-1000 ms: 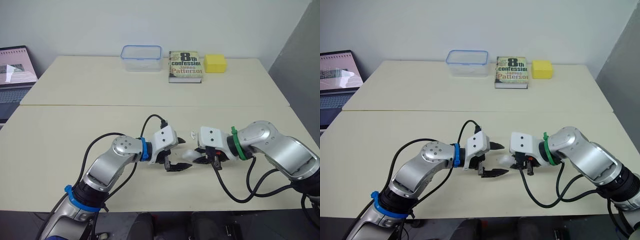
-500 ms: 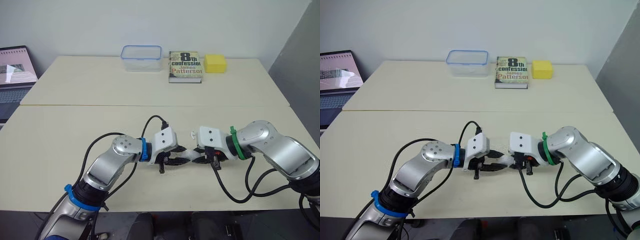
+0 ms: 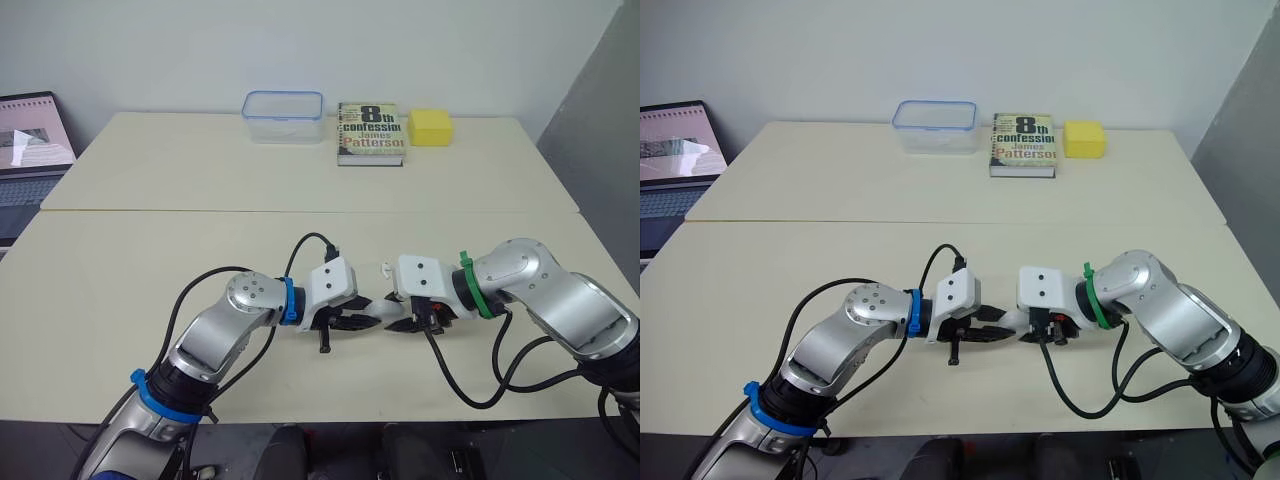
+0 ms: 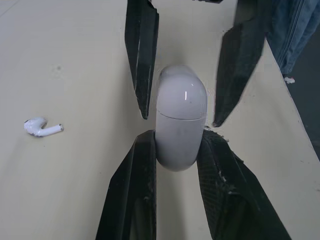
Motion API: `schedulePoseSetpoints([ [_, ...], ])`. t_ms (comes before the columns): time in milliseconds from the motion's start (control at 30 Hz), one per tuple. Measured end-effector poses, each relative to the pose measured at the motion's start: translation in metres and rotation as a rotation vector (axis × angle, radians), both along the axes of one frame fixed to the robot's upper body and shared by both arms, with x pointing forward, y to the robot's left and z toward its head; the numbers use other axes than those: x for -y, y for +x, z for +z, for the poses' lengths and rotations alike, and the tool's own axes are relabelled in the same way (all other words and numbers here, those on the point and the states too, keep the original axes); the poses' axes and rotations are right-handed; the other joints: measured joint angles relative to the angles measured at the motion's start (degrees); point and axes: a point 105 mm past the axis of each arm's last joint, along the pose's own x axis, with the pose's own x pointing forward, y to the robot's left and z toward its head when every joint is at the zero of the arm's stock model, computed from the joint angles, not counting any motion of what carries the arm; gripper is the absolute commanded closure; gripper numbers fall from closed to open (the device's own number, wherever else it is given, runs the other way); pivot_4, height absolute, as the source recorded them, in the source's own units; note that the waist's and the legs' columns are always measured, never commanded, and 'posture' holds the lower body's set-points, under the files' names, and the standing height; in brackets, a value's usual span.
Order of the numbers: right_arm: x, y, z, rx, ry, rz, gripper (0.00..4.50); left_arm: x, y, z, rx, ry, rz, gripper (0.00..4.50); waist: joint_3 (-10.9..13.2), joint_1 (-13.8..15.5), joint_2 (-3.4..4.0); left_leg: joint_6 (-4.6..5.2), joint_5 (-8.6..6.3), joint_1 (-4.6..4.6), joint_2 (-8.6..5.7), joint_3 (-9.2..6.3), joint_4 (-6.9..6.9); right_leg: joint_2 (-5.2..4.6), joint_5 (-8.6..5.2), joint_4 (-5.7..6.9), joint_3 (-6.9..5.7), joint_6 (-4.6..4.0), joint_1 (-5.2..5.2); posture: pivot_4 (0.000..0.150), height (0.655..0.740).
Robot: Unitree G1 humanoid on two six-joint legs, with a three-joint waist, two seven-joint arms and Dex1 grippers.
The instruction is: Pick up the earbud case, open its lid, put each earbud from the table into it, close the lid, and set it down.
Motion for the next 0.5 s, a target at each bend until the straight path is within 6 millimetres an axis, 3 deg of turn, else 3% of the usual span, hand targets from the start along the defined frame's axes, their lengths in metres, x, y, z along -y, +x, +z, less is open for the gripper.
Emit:
schedulePoseSetpoints([
  [67, 0.0, 0.0, 0.0, 0.015, -0.004, 0.01, 0.63, 0.0, -0.001, -0.002, -0.01, -0.002, 0.004, 3.73, 0.0, 0.0, 0.0, 0.0, 0.0, 0.02, 0.0, 0.01, 0.01, 0.0, 0.0, 0.04, 0.01, 0.0, 0.0, 0.15, 0.74],
  [300, 0.021, 0.005, 0.01, 0.087, -0.021, 0.011, 0.59, -0.013, -0.005, -0.01, -0.107, -0.127, 0.073, 3.73, 0.0, 0.0, 0.0, 0.0, 0.0, 0.23, -0.03, 0.06, 0.05, -0.06, -0.03, 0.39, 0.07, -0.02, 0.02, 0.15, 0.74],
  [500, 0.023, 0.005, 0.026, 0.168, 0.127, 0.051, 0.59, -0.028, -0.01, -0.012, -0.192, -0.377, 0.183, 3.73, 0.0, 0.0, 0.0, 0.0, 0.0, 0.36, 0.02, 0.09, 0.06, -0.05, -0.03, 0.6, 0.1, -0.03, 0.05, 0.15, 0.74],
])
